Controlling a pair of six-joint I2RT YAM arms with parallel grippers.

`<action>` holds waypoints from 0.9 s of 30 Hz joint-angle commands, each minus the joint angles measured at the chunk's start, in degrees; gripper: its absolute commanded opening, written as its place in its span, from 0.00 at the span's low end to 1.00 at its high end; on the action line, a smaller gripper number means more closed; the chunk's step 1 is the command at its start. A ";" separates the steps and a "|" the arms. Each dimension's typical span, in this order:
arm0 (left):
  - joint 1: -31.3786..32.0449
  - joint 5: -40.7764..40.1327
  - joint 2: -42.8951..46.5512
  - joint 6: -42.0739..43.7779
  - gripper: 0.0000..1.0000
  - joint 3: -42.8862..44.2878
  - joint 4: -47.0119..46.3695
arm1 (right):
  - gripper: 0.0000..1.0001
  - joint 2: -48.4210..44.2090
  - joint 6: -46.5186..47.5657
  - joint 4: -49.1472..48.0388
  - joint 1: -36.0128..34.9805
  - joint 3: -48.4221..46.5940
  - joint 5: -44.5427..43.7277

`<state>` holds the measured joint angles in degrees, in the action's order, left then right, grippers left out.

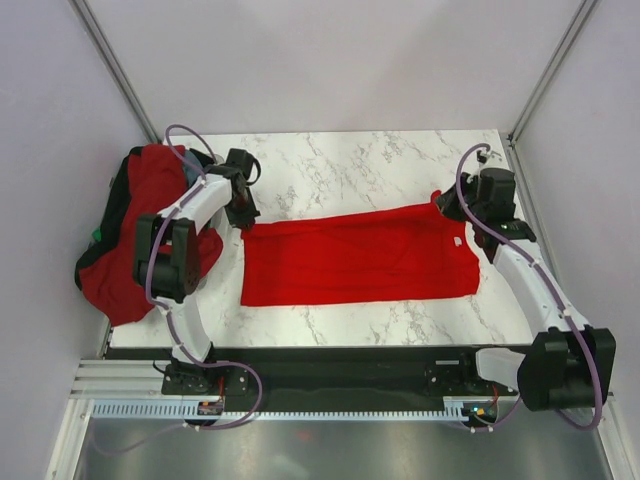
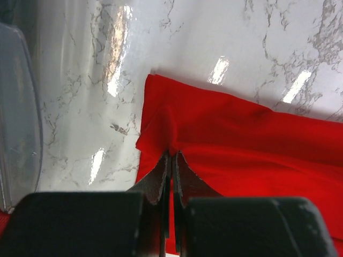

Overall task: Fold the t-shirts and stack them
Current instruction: Fold the tshirt

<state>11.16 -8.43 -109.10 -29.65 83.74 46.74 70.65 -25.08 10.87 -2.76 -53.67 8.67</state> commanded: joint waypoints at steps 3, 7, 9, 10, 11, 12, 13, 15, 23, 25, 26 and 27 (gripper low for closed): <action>1.32 -0.98 3.28 3.11 0.02 -2.26 -3.23 | 0.00 -6.31 0.12 1.25 1.09 4.44 -1.72; 2.73 -2.20 5.38 2.23 0.02 -4.64 -3.94 | 0.00 -10.17 -2.16 1.96 1.18 9.70 -3.91; 3.60 -2.65 7.31 1.61 0.02 -7.00 -4.72 | 0.00 -13.07 -3.92 2.22 1.27 11.74 -5.93; 3.87 -2.82 8.10 1.35 0.02 -7.80 -5.08 | 0.00 -14.82 -4.36 2.22 1.27 13.66 -6.64; 4.13 -2.91 8.72 0.91 0.02 -8.76 -5.34 | 0.00 -15.80 -5.41 2.31 1.27 14.64 -7.34; 4.31 -3.09 9.86 0.65 0.02 -10.34 -5.87 | 0.00 -16.68 -5.85 2.48 1.44 15.43 -8.30; 4.48 -3.17 10.39 0.30 0.02 -11.14 -6.13 | 0.00 -18.17 -6.20 2.57 1.36 16.83 -9.62; 5.10 -3.44 12.32 -0.41 0.06 -13.59 -6.22 | 0.00 -19.49 -7.61 3.89 1.62 17.81 -11.21; 4.84 -7.66 23.75 -3.49 0.57 -24.23 -6.49 | 0.42 -25.91 -12.79 10.65 2.41 22.38 -19.47; 4.40 -7.48 25.68 -3.49 0.66 -25.12 -6.49 | 0.78 -26.61 -14.89 11.53 4.08 24.04 -20.09; 4.14 -7.31 26.91 -3.49 0.66 -25.47 -6.49 | 0.91 -26.88 -15.43 11.80 4.34 24.57 -19.83; 4.05 -7.22 27.10 -3.40 0.66 -25.39 -6.49 | 0.93 -27.14 -15.78 11.71 4.35 25.19 -19.74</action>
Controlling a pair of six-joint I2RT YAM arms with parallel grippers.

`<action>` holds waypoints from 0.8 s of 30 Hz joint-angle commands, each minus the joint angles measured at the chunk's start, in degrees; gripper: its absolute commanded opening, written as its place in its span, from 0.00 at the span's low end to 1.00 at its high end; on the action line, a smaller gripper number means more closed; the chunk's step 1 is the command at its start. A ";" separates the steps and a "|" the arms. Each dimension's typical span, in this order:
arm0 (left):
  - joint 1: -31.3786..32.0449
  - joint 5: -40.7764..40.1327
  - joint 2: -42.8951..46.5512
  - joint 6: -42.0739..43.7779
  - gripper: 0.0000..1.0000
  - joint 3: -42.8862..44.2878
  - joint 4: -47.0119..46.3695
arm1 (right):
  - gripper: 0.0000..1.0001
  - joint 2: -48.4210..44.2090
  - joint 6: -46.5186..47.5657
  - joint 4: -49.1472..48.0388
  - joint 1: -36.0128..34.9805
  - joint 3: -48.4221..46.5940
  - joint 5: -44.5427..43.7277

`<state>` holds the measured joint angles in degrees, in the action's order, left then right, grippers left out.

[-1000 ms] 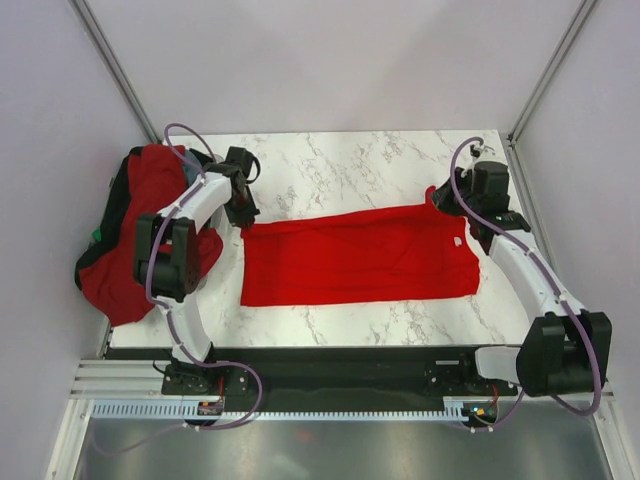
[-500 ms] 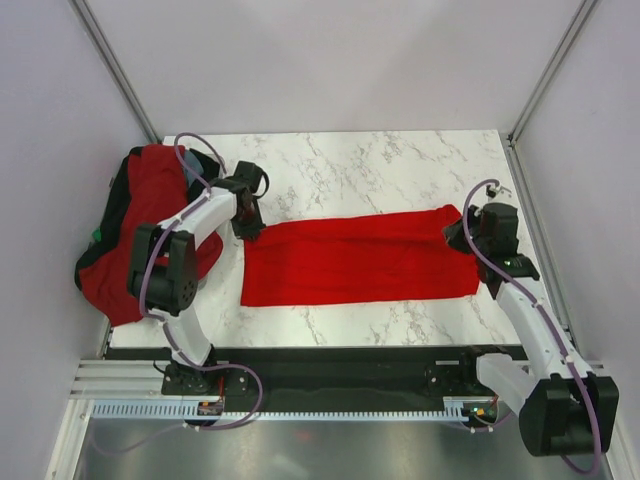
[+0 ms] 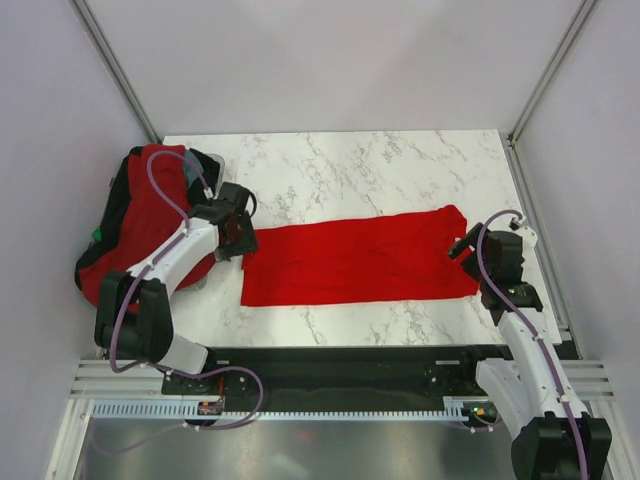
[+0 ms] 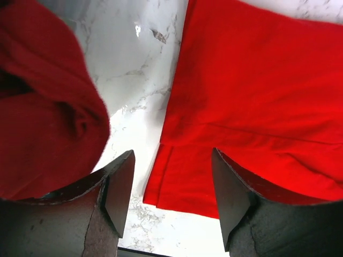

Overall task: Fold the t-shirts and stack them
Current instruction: Fold the tshirt

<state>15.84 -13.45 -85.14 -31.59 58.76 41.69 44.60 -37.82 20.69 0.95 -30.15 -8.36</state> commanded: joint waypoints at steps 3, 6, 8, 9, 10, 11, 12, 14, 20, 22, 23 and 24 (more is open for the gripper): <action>-0.63 -0.88 3.06 -0.84 0.66 0.65 -1.53 | 0.95 -1.62 -4.54 1.37 0.63 1.68 -2.37; -0.37 1.32 1.22 0.04 0.65 2.93 -2.14 | 0.92 -0.92 -3.84 -3.79 0.54 1.24 6.20; 0.77 2.20 -0.02 0.74 0.65 4.86 -3.10 | 0.91 2.67 -3.92 -8.28 -0.59 0.28 10.01; 1.30 2.55 -2.02 1.01 0.65 5.57 -3.72 | 0.91 4.77 -3.92 -8.73 -2.43 -2.08 11.16; 1.83 3.08 -3.26 1.27 0.65 6.44 -4.16 | 0.91 9.58 -3.84 -8.39 -4.97 -3.58 11.35; 3.05 3.43 -5.01 1.36 0.64 8.45 -4.34 | 0.91 12.07 -4.18 -8.21 -5.95 -4.90 11.96; 3.67 3.69 -8.08 1.53 0.64 9.60 -4.34 | 0.91 14.35 -5.49 -8.21 -6.31 -7.09 13.01; 5.25 5.01 -11.78 1.89 0.62 12.85 -4.34 | 0.91 20.95 -6.99 -9.61 -7.01 -8.34 16.87; 6.49 15.19 -24.18 3.99 0.59 19.10 -3.99 | 0.91 33.79 -10.34 -10.14 -7.28 -10.28 17.24; 6.66 16.09 -25.33 4.35 0.58 18.93 -3.64 | 0.93 38.86 -11.21 -10.05 -6.58 -10.45 16.97; 6.66 16.00 -25.51 4.26 0.58 18.06 -3.46 | 0.93 40.90 -11.39 -10.23 -5.97 -10.71 17.84; 6.66 16.00 -25.42 4.09 0.58 17.62 -3.37 | 0.93 43.09 -11.48 -10.23 -5.35 -11.76 18.46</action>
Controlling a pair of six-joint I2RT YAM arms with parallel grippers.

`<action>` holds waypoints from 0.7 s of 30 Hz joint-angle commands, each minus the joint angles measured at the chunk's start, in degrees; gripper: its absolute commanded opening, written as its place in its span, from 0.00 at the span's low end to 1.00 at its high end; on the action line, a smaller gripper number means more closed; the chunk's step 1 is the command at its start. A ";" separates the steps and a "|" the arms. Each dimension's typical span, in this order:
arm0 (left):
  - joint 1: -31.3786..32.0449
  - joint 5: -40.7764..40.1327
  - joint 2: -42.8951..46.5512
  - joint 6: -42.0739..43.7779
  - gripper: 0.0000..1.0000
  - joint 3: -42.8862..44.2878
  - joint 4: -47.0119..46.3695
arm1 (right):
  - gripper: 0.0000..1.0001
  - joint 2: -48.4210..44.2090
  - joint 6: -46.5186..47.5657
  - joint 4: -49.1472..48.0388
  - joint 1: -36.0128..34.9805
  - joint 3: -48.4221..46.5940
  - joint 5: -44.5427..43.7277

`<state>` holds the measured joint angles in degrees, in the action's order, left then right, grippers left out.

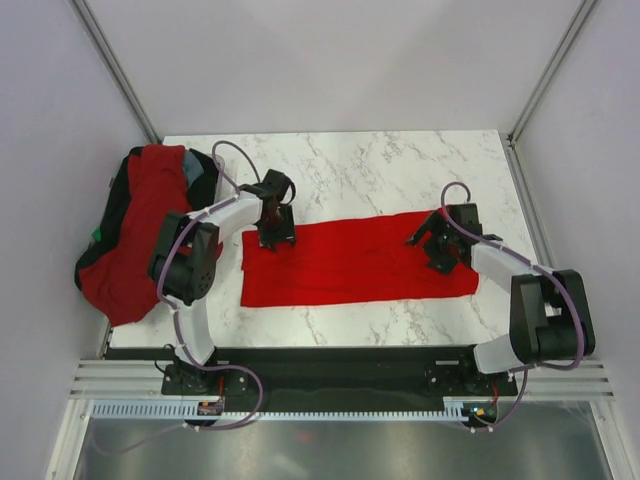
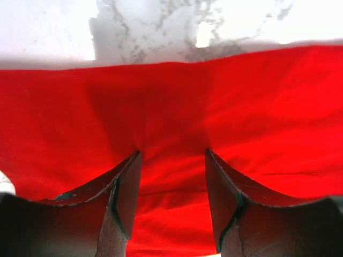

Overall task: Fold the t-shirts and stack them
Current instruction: Fold the tshirt

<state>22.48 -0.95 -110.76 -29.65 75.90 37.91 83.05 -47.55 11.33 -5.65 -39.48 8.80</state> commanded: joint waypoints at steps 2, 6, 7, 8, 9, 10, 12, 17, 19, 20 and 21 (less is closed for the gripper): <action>0.02 3.68 1.33 1.88 0.58 -1.70 0.85 | 0.93 11.24 -1.32 -2.36 3.01 -4.19 2.88; 0.11 5.60 4.49 0.12 0.57 -6.72 0.94 | 0.92 23.09 0.96 -3.16 3.10 -16.28 3.94; 0.11 6.04 5.02 -0.32 0.57 -7.95 0.94 | 0.92 25.30 1.23 -2.46 3.01 -19.02 4.21; 0.11 6.66 5.72 -1.02 0.57 -10.57 0.94 | 0.92 27.41 1.75 -1.93 2.84 -22.01 4.56; 0.20 8.32 7.04 -1.89 0.57 -11.99 0.59 | 0.91 32.13 2.28 -1.49 2.49 -28.48 5.00; 1.24 8.94 7.75 -3.90 0.57 -14.79 0.24 | 0.91 34.70 2.81 0.25 1.44 -32.20 5.70; 3.09 10.87 9.76 -8.55 0.58 -17.35 -1.69 | 0.90 42.41 4.47 2.19 0.12 -43.67 7.01; 13.10 17.03 11.79 -20.52 0.58 -21.49 -7.67 | 0.91 56.07 5.01 2.11 -4.10 -63.23 15.27; 17.13 18.52 11.19 -24.13 0.58 -20.01 -9.86 | 0.91 60.55 4.40 2.11 -5.15 -70.53 15.46; 18.12 18.96 10.83 -24.92 0.58 -19.30 -10.31 | 0.91 61.79 4.13 2.03 -5.25 -72.64 15.72; 19.00 19.14 10.39 -25.37 0.58 -18.34 -10.49 | 0.91 64.06 3.78 2.11 -5.42 -76.32 15.81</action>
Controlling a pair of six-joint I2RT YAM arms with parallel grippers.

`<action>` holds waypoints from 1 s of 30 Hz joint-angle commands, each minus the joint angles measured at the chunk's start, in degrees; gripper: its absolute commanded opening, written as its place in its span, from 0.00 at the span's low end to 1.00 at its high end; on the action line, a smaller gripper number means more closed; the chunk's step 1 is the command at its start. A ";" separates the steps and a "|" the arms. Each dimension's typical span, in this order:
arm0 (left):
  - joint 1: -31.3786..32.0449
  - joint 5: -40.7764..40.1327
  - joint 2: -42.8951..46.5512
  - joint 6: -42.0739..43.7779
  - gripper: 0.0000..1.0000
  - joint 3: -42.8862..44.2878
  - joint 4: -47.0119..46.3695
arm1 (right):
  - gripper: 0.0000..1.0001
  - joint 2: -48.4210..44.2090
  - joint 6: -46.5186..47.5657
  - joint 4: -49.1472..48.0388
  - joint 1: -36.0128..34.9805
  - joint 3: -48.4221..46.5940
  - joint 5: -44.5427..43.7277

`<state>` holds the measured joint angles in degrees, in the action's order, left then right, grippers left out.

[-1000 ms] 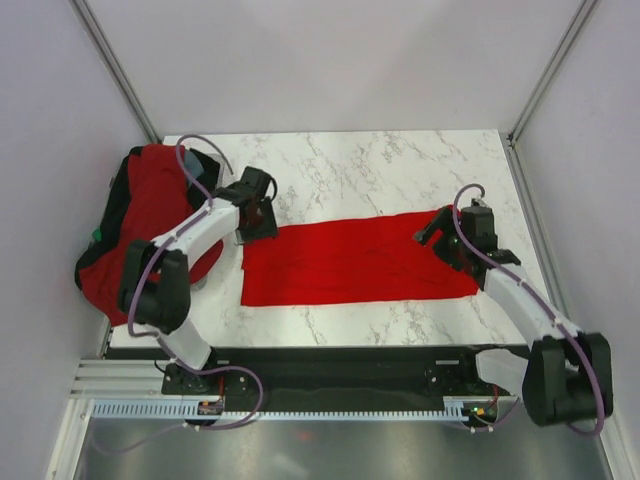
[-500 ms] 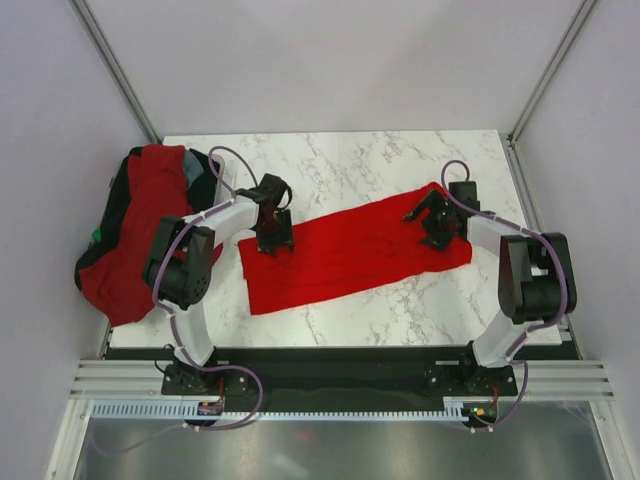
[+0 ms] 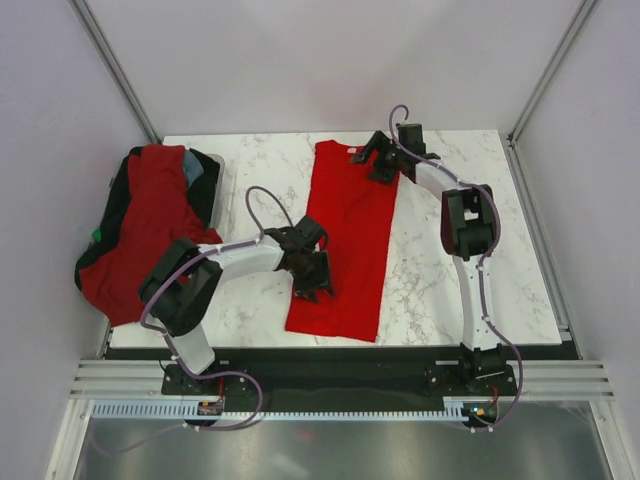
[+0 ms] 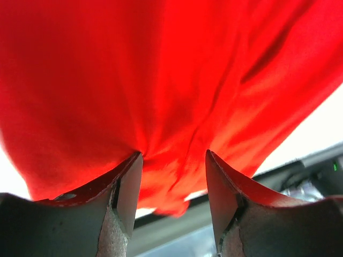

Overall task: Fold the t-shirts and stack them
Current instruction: Fold the tshirt

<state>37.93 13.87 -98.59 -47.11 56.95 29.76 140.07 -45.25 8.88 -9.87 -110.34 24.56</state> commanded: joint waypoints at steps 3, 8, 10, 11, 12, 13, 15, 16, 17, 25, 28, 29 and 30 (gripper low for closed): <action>5.05 3.71 -3.10 -7.82 0.58 3.08 -2.25 | 0.91 10.47 0.26 4.47 -1.64 -11.09 1.36; 5.31 4.68 -2.23 -7.38 0.58 4.57 -1.99 | 0.91 12.16 1.83 4.30 -3.14 -15.69 3.48; 5.31 3.98 -0.91 -6.85 0.59 5.62 -1.37 | 0.92 10.67 2.10 4.12 -3.40 -15.34 3.83; 5.31 3.54 -0.30 -6.68 0.59 6.24 -0.85 | 0.92 9.97 2.36 4.21 -3.58 -15.43 4.01; 5.31 2.40 1.19 -5.81 0.59 6.94 1.33 | 0.93 8.22 2.54 4.12 -3.49 -15.51 4.01; 5.31 1.70 1.99 -5.36 0.59 8.69 2.49 | 0.93 7.24 2.71 4.30 -3.58 -15.86 4.18; 5.31 -0.32 4.79 -4.05 0.59 10.54 5.99 | 0.95 4.53 2.89 4.73 -3.58 -18.58 4.80; 5.31 -1.20 5.85 -3.69 0.59 11.94 7.14 | 0.96 3.64 2.89 4.83 -3.49 -19.90 5.50; 5.31 -2.08 7.08 -3.43 0.60 12.48 7.85 | 0.97 2.67 2.89 5.26 -3.49 -21.21 5.85; 5.05 -8.59 17.62 -1.58 0.62 9.61 14.19 | 0.98 -24.72 6.23 8.43 -4.10 2.28 0.86; 4.61 -10.00 22.99 -2.81 0.62 3.46 14.19 | 0.98 -36.86 8.24 13.24 -5.94 18.29 -3.80; 4.52 -10.35 25.26 -3.07 0.61 1.95 14.19 | 0.98 -39.58 10.08 15.53 -6.91 24.15 -6.08; 4.52 -10.61 26.33 -3.94 0.61 0.37 14.10 | 0.98 -45.09 10.88 19.73 -7.96 27.17 -10.62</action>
<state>42.83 6.46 -75.68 -50.50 61.71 40.97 102.43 -38.76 19.25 -14.79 -92.25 22.06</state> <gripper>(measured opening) 0.615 0.979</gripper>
